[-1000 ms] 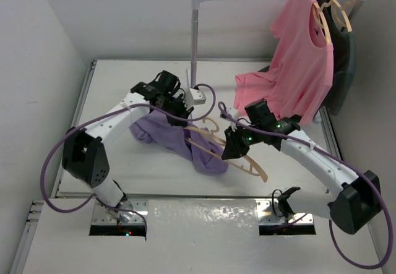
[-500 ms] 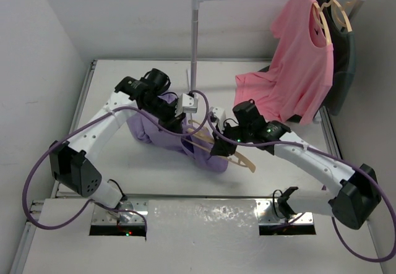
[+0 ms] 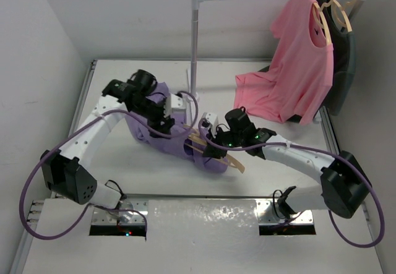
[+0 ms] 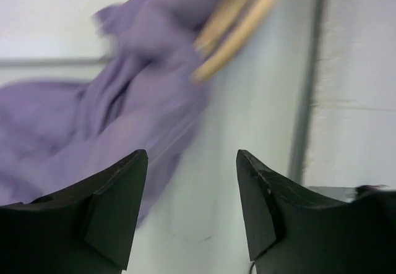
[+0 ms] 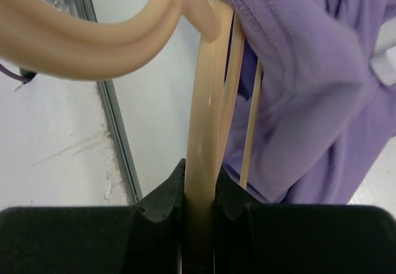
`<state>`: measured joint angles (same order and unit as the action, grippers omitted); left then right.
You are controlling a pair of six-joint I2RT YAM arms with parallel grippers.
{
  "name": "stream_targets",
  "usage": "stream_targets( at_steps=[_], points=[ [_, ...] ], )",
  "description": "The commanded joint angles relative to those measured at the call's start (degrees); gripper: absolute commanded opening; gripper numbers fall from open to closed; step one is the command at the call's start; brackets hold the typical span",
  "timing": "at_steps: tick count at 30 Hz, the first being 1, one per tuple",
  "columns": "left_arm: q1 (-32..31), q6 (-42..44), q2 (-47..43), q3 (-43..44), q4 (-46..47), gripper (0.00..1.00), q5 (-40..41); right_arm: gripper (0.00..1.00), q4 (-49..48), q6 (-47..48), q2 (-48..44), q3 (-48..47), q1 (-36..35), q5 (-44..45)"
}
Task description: Place the t-shirt on the hanger
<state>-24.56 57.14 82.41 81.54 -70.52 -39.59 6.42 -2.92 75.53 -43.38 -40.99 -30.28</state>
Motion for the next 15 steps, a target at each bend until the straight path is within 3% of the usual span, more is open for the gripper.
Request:
stream_targets(
  at_steps=[1,2,4,7,8,15],
  points=[
    [9.1,4.3,-2.5,0.8,5.2,0.57,2.7,0.00,-8.8,-2.0,1.3,1.9,-0.1,-1.7],
    [13.7,4.4,-2.5,0.8,8.8,0.60,2.4,0.00,-10.6,-2.5,1.5,2.3,-0.2,-1.7],
    [15.4,4.9,-2.4,-0.5,12.9,0.61,4.6,0.00,-11.3,-3.4,2.0,2.4,-0.2,-2.1],
    [15.3,11.7,-2.8,-2.1,14.4,0.79,-0.6,0.00,-11.3,-3.6,2.2,1.7,-0.5,-2.4],
    [15.0,14.2,-2.4,-2.6,13.1,1.00,-2.7,0.00,-11.2,-3.7,2.2,1.5,-0.7,-2.5],
    [7.2,29.3,2.3,-6.6,8.5,1.00,-6.5,0.00,-8.8,-2.2,2.7,-0.7,-1.4,-2.6]
  ],
)
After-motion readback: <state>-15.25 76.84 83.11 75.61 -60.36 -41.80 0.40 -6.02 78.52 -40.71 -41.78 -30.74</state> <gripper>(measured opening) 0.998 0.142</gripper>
